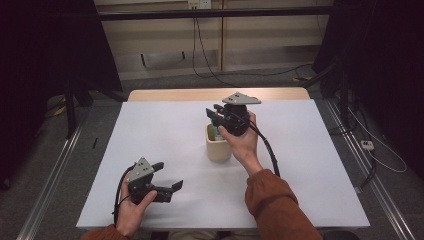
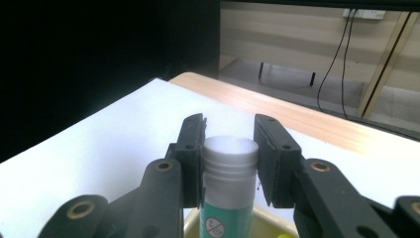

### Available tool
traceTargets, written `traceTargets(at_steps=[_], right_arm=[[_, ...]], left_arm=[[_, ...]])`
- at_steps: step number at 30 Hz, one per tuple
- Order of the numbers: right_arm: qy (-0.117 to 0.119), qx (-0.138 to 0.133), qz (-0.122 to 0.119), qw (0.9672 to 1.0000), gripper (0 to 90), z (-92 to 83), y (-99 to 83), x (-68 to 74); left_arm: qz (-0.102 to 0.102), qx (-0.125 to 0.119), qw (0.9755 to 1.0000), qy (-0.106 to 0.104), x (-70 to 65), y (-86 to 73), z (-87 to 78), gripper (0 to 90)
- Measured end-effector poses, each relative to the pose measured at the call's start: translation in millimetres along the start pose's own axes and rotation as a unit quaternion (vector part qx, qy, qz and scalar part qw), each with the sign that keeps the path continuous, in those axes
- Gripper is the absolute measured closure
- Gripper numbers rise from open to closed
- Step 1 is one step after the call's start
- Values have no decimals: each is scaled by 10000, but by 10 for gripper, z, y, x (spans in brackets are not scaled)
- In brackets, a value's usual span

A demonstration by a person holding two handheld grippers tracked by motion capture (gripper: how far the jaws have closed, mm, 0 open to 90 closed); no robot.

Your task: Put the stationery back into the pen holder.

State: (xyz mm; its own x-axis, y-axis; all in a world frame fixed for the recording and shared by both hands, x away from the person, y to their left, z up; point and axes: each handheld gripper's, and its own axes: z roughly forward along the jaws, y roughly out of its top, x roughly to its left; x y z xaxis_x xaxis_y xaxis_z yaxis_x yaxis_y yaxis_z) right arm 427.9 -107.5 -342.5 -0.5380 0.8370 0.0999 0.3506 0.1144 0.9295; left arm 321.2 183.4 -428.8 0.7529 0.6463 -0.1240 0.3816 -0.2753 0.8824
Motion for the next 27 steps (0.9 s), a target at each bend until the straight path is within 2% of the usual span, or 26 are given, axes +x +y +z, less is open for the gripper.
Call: traceTargets(at_steps=[9,15,27], right_arm=[[76,134,-10,9999,665,12,-110,19],[105,245,-128,9996,664,30,-173,56],[211,509,-253,9982,660,8,-188,34]], left_arm=[[11,7,10000,-38,2,2,-5,49],[38,3,10000,-34,7,3,-10,49],[33,-6,10000,-8,6,2,-6,49]])
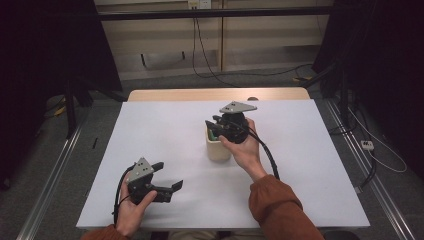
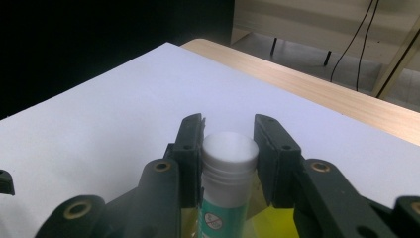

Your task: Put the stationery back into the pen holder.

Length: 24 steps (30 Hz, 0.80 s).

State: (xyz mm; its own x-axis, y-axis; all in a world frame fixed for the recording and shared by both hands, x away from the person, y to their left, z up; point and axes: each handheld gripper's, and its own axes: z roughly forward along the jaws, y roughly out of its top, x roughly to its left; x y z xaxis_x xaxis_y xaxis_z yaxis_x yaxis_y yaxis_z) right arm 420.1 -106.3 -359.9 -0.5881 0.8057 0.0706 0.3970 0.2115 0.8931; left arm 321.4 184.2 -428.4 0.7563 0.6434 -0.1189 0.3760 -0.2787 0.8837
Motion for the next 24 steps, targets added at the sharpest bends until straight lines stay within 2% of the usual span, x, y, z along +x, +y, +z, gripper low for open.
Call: traceTargets(at_steps=[13,15,17,20,24], right_arm=[[2,36,62,10000,633,-4,0,-25],[70,46,52,10000,650,-8,3,-26],[8,57,5,10000,654,-9,3,-20],[34,35,73,10000,638,-20,6,-38],[32,66,53,10000,662,-19,6,-38]], left_arm=[[5,-2,10000,2,-1,0,1,49],[1,-1,10000,4,-2,0,2,49],[5,1,10000,4,-2,0,1,49],[1,1,10000,2,-1,1,1,49],[4,-3,10000,3,-2,0,1,49]])
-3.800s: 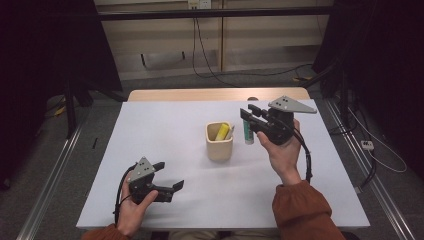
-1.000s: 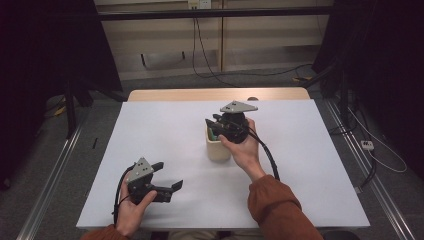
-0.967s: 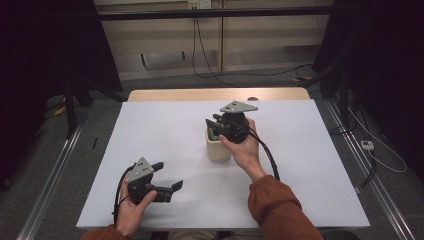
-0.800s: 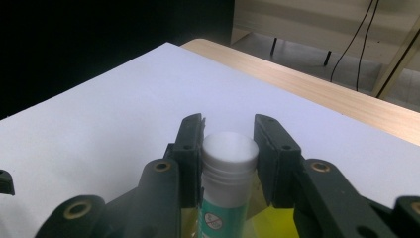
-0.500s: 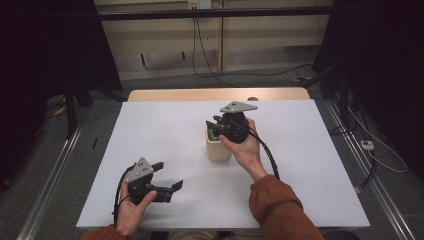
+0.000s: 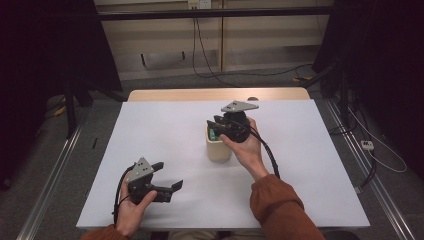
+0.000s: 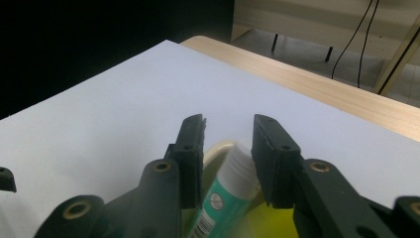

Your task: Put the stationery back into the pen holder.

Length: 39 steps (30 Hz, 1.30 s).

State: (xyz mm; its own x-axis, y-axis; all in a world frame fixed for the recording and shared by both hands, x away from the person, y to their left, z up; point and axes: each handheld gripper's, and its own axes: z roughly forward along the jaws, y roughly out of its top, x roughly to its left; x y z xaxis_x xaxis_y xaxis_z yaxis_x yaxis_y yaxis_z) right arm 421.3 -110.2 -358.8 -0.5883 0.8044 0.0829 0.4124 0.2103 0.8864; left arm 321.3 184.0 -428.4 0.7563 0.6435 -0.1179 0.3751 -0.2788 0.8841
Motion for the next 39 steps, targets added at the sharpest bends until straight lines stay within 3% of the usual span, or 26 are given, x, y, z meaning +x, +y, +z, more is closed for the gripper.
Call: traceTargets(at_steps=[6,18,20,25,32,39], right_arm=[[36,-74,45,10000,608,-10,9,-3],[-12,-323,182,9993,317,-80,45,-78],[-57,-334,187,9993,211,-88,46,-92],[-146,-352,329,9987,71,-114,51,-141],[-194,-214,148,9995,43,-179,1,-177],[-174,-240,220,9993,47,-267,-63,-239]], left_arm=[[-4,2,10000,-5,1,0,0,49],[-32,1,10000,-8,-2,-1,5,49],[-44,4,10000,-10,-1,1,10,49],[-62,2,10000,-8,7,4,22,49],[-44,2,10000,-25,1,10,40,49],[-13,20,10000,-18,16,7,33,49]])
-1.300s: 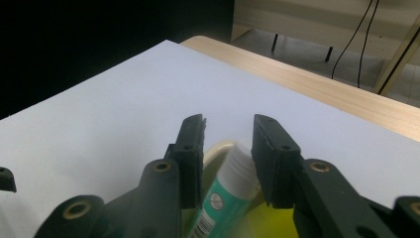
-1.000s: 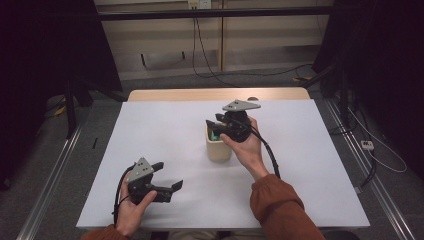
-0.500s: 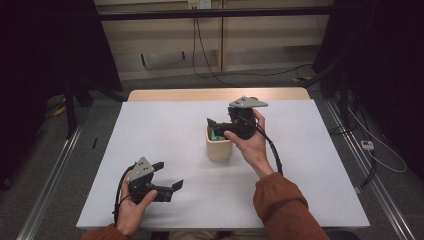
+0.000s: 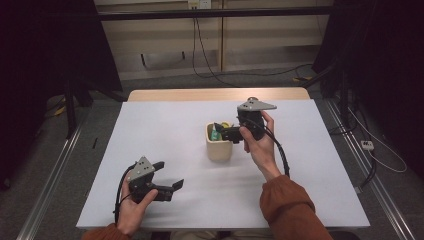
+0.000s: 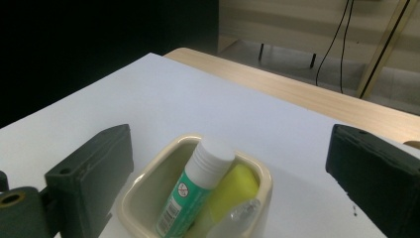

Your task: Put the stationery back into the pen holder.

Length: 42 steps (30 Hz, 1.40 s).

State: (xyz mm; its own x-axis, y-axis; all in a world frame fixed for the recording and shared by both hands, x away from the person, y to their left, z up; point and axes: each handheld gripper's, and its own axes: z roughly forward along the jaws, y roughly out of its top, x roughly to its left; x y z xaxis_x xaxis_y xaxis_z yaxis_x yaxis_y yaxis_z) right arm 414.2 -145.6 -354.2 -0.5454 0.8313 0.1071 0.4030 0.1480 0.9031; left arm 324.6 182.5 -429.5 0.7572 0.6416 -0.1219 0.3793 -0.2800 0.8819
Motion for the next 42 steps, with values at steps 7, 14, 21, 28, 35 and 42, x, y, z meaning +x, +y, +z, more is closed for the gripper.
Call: traceTargets(at_steps=[7,14,21,28,35,42], right_arm=[[-99,33,-52,9999,46,-40,-116,-13],[-212,3,-143,9997,50,-140,-153,-29],[-186,48,-88,9998,51,-237,-219,-45],[-326,19,-76,9994,71,-322,-326,-74],[-379,43,-40,9993,77,-433,-459,-92],[-453,128,9,9989,70,-562,-638,-156]], left_arm=[[2,-10,10000,-10,-6,-1,-4,49],[-29,-35,10000,-7,-2,-5,-27,49],[-19,-39,10000,-9,13,-1,-28,49],[-70,-75,9999,12,17,0,-37,49],[7,-117,9999,50,33,39,-15,49],[-21,-86,10000,24,26,31,-7,50]])
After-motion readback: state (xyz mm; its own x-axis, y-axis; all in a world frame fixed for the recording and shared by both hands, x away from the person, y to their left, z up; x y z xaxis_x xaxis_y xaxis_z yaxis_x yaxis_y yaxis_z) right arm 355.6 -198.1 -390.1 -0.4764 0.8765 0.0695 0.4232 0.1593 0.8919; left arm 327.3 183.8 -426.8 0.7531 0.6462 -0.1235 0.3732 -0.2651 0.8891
